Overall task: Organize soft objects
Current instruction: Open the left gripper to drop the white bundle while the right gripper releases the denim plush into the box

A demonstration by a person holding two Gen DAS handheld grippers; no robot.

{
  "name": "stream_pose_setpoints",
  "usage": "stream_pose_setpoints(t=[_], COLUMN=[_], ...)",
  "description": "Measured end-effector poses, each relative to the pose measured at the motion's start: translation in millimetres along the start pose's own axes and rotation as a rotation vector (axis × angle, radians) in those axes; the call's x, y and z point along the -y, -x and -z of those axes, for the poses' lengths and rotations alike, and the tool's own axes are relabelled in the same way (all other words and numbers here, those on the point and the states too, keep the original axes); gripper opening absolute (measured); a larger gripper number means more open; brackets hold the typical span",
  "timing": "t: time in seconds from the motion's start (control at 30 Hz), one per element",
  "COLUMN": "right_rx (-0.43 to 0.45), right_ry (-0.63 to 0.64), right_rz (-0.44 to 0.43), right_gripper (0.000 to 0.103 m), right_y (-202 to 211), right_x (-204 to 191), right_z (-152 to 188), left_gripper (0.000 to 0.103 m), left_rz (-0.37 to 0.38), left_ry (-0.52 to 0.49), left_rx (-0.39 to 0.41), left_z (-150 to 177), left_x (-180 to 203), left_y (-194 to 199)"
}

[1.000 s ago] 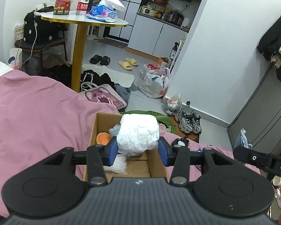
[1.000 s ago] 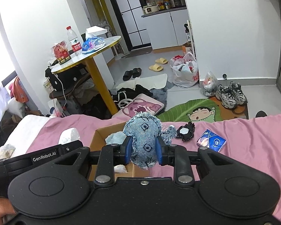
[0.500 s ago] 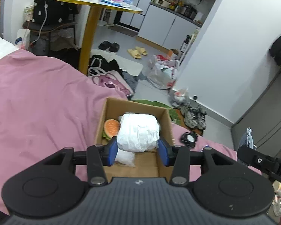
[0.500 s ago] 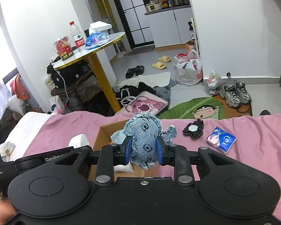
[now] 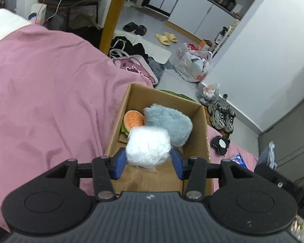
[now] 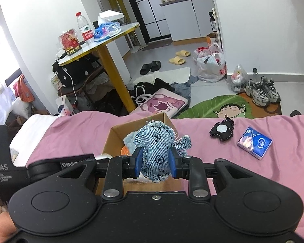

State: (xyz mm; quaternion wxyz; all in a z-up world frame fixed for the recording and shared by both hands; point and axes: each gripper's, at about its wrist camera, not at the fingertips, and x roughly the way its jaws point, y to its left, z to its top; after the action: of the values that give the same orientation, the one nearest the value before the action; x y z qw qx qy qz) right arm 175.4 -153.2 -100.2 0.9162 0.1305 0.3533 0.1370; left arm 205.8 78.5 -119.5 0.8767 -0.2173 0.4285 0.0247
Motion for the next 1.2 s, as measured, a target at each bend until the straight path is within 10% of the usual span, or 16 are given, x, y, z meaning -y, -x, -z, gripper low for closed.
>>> stream_pose_setpoints(t=[0.53, 0.63, 1.2], right_rx=[-0.058, -0.051, -0.004], right_ry=[0.04, 0.051, -0.058], right_rz=[-0.11, -0.095, -0.029], right_gripper=[0.035, 0.063, 0.063], right_y=[-19, -13, 36], right_x=[-30, -30, 37], right_z=[-1, -1, 3], left_gripper=[0.059, 0.059, 0.079], left_rz=[-0.031, -0.044, -0.097], left_ry=[0.076, 0.064, -0.084], left_rx=[0.021, 0.025, 0.12], left_z=[-7, -5, 8], left_x=[-13, -11, 28], left_y=[-2, -1, 32])
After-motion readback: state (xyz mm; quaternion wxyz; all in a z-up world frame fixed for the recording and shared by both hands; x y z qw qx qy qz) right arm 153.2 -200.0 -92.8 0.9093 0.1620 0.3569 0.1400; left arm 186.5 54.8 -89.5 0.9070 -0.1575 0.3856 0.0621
